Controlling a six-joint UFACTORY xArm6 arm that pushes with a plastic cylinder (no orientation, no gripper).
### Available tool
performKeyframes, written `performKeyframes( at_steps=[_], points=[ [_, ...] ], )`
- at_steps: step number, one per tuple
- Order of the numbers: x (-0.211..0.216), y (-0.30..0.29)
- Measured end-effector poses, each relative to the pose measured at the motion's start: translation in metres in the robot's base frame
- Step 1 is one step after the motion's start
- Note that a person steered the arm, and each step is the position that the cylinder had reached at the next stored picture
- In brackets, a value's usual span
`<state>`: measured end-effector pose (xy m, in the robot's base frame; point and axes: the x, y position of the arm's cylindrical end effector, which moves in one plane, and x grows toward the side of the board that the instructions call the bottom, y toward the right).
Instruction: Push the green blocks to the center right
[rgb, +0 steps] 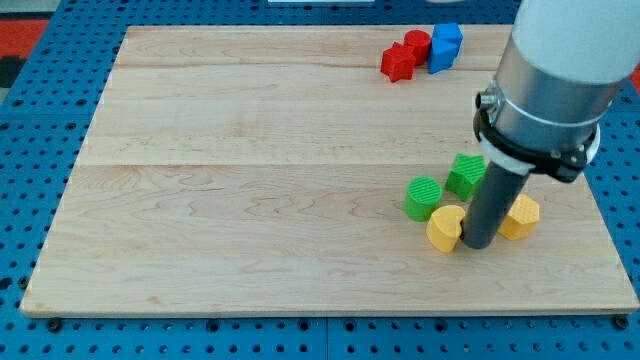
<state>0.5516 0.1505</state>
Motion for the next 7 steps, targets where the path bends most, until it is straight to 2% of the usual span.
performKeyframes(
  at_steps=[2, 4, 5, 7],
  points=[
    [-0.012, -0.045],
    [-0.058, -0.086],
    [-0.058, -0.064],
    [-0.050, -0.070]
  ],
)
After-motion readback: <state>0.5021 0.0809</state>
